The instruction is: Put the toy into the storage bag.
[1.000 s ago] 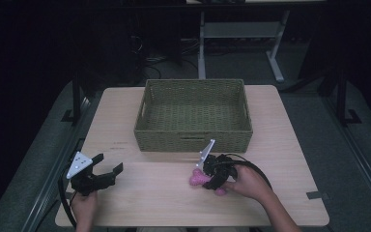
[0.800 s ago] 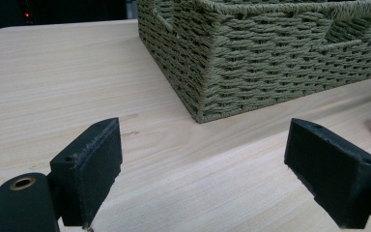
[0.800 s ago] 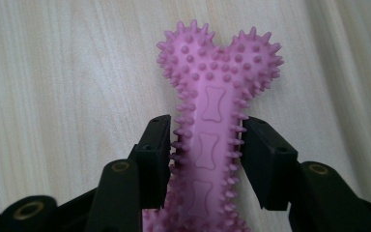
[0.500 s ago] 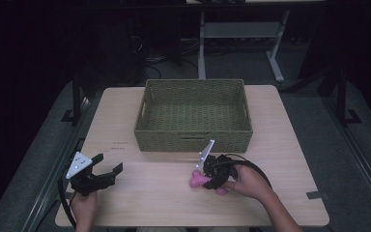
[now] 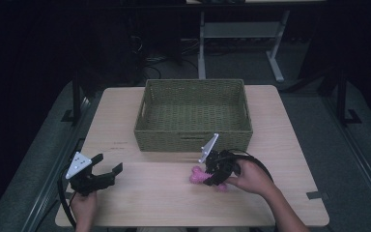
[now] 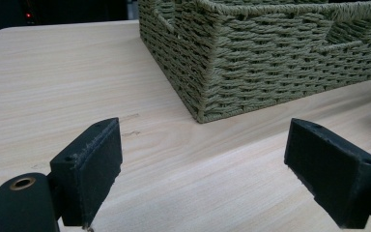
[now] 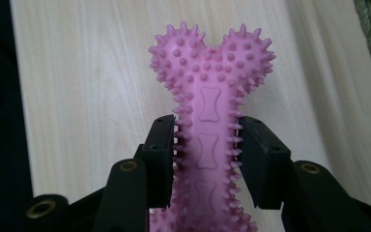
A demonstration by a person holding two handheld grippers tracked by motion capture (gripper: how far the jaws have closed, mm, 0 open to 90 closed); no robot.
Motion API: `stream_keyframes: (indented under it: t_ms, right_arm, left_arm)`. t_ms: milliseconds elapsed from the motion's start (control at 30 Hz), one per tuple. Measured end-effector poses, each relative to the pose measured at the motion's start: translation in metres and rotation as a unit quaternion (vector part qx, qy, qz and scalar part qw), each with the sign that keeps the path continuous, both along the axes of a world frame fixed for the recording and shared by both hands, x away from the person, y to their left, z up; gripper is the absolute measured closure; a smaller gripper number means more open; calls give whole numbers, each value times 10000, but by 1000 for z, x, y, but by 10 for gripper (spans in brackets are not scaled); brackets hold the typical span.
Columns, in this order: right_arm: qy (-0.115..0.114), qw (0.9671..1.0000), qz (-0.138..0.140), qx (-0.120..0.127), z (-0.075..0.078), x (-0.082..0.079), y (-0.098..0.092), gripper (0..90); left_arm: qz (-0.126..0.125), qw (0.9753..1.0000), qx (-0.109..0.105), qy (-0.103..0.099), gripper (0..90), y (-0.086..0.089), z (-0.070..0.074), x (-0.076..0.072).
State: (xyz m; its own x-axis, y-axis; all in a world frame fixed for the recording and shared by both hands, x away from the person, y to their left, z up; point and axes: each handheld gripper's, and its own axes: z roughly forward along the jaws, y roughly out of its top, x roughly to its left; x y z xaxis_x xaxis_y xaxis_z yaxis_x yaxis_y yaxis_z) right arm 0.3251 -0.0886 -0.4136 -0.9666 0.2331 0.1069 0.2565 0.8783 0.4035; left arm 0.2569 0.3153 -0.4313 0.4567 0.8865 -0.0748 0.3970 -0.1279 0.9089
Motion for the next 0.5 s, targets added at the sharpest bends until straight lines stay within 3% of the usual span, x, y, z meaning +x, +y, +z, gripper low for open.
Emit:
stream_keyframes:
  t_ms: [500]
  right_arm:
    - [13,9995,104,296,37,14,-8,581]
  left_arm:
    - [11,10000,-22,-4,128,0,0,0]
